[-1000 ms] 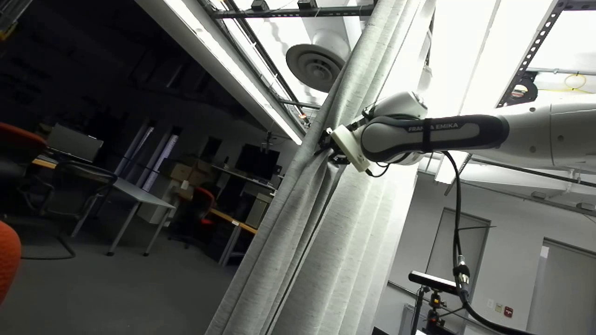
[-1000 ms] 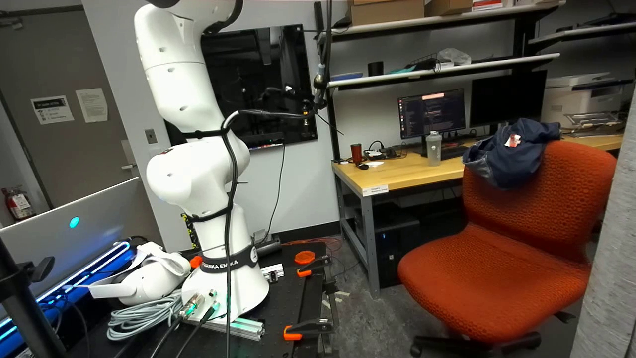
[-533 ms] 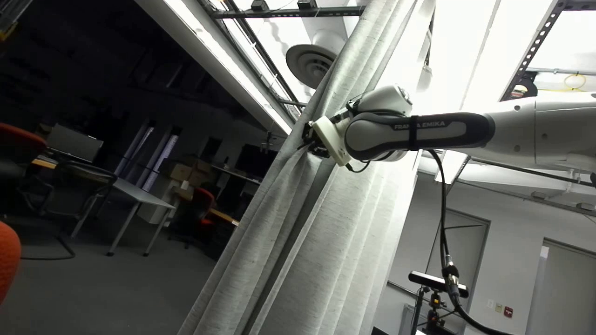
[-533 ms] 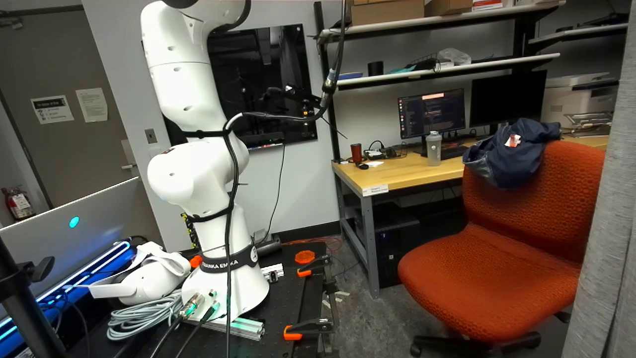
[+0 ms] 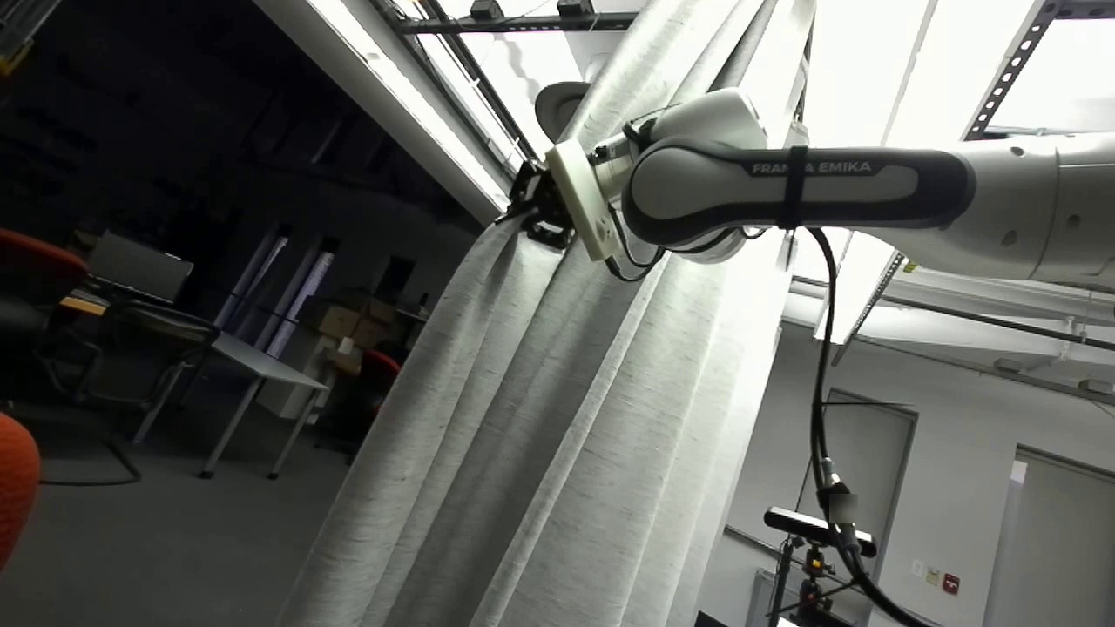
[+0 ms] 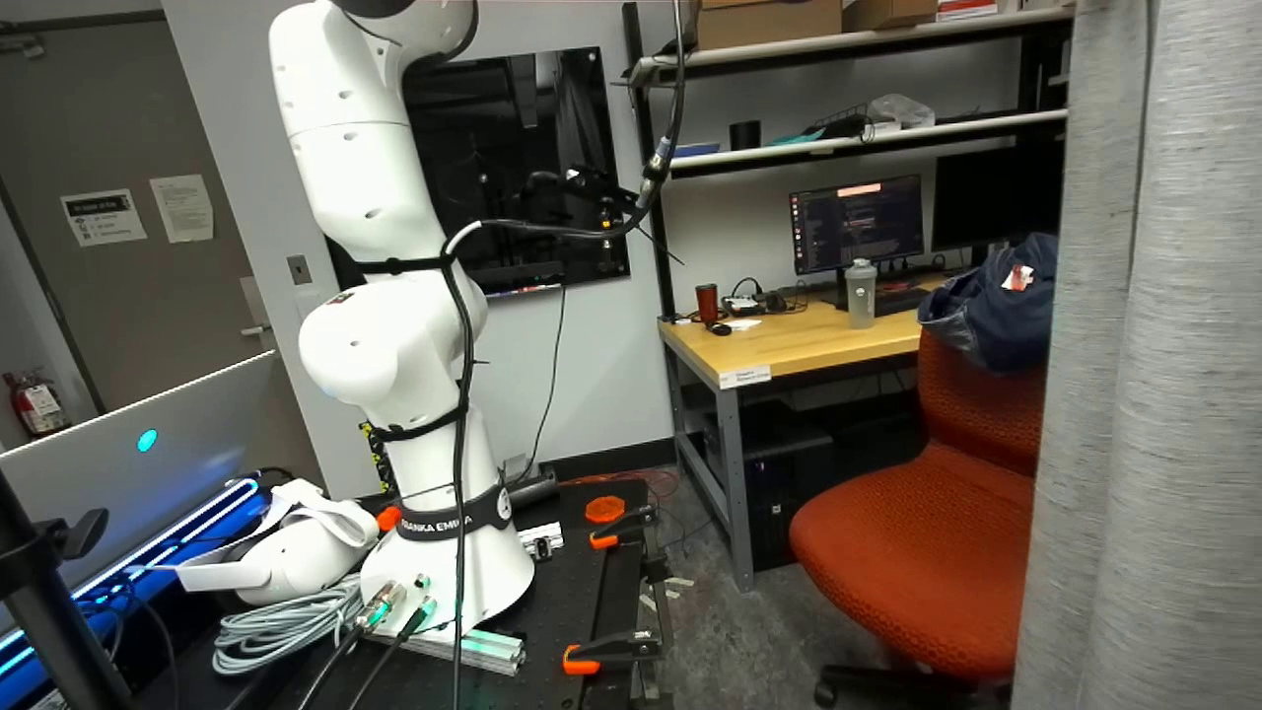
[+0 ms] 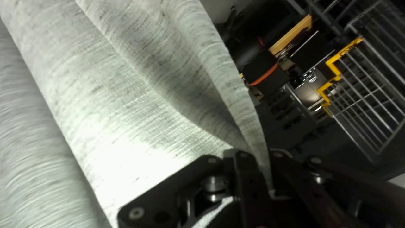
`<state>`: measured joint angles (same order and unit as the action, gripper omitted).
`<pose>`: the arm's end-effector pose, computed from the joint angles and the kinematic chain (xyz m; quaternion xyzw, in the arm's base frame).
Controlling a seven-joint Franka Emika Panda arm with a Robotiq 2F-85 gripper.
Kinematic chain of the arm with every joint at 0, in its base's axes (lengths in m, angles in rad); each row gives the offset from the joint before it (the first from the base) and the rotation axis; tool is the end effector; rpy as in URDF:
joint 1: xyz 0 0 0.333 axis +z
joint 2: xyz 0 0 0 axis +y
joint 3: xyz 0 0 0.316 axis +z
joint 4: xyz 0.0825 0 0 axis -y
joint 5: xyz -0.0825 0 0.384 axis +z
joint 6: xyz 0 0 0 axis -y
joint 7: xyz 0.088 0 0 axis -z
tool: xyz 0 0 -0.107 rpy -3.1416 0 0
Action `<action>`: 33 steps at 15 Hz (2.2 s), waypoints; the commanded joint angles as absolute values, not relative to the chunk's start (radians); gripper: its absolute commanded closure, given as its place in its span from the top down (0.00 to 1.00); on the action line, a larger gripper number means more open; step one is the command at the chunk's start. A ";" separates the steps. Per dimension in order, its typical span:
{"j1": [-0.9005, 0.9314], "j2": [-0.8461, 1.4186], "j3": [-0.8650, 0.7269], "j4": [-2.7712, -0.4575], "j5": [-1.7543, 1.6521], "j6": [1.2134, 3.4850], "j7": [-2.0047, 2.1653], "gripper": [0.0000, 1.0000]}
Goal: Slide the curtain to the left
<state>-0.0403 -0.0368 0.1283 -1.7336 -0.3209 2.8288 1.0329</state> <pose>0.5923 0.0701 0.7168 -0.7887 0.2872 -0.5145 0.1753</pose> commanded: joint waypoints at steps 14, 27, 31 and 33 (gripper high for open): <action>0.138 -0.485 0.518 -2.144 -0.162 2.828 1.147 0.01; 0.240 -0.564 0.823 -2.126 -0.009 2.816 1.124 0.01; 0.238 -0.594 0.892 -2.049 0.016 2.756 1.128 0.01; 0.238 -0.595 0.943 -2.024 0.022 2.728 1.128 0.01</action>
